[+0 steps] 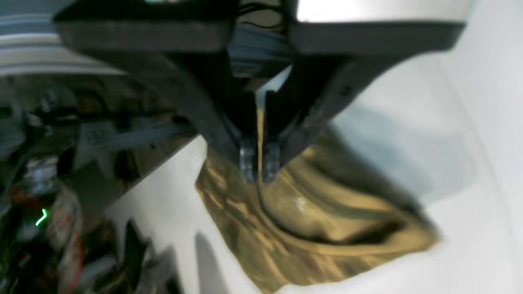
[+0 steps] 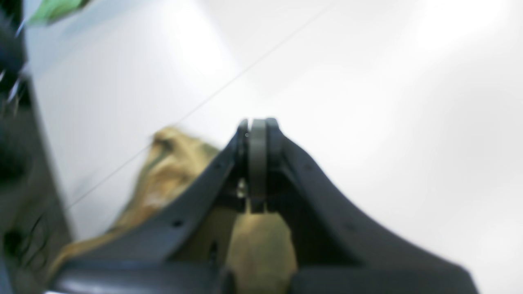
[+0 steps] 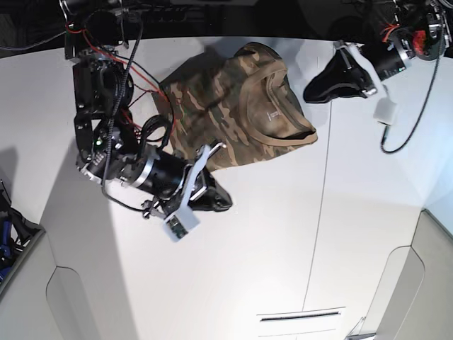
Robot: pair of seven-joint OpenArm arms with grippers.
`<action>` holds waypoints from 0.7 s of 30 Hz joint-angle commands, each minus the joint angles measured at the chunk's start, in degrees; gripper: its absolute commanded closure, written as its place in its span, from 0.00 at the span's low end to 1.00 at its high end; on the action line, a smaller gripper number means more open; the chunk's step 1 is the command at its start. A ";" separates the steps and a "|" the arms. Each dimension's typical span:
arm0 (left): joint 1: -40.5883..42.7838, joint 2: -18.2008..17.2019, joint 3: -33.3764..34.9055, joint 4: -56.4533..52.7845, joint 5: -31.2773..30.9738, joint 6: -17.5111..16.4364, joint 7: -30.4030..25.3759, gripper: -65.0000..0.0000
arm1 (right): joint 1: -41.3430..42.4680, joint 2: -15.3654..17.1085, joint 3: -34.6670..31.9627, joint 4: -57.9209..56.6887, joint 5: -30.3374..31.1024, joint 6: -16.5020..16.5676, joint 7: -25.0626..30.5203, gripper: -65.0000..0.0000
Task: Fold the T-shirt properly
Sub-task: 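Straighten the folded bundle's sides with both grippers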
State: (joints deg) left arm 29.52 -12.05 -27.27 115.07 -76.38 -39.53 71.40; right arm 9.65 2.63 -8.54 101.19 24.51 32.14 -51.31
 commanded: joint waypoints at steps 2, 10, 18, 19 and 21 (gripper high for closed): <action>0.17 -0.31 5.62 0.81 5.11 -0.47 -4.76 0.96 | 2.43 -0.44 1.81 -2.38 0.79 0.20 2.01 1.00; -1.25 0.55 24.50 0.81 16.22 -0.47 -13.66 0.96 | 8.68 -0.44 2.43 -24.39 0.90 0.26 6.03 1.00; -1.53 2.80 32.17 -3.28 29.77 -0.47 -17.55 0.96 | 9.99 -0.57 2.43 -33.90 1.62 1.53 7.61 1.00; -1.92 2.80 32.11 -4.50 30.77 -0.47 -17.66 0.96 | 10.01 -0.55 2.43 -33.90 1.57 1.53 7.61 1.00; -3.26 2.80 32.13 -7.39 31.87 -0.47 -17.62 0.96 | 9.99 -0.57 2.43 -33.83 1.60 1.53 7.58 1.00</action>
State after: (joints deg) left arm 26.59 -9.37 4.84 106.78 -43.11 -39.48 54.83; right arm 18.11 2.17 -6.24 66.37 25.12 33.12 -44.99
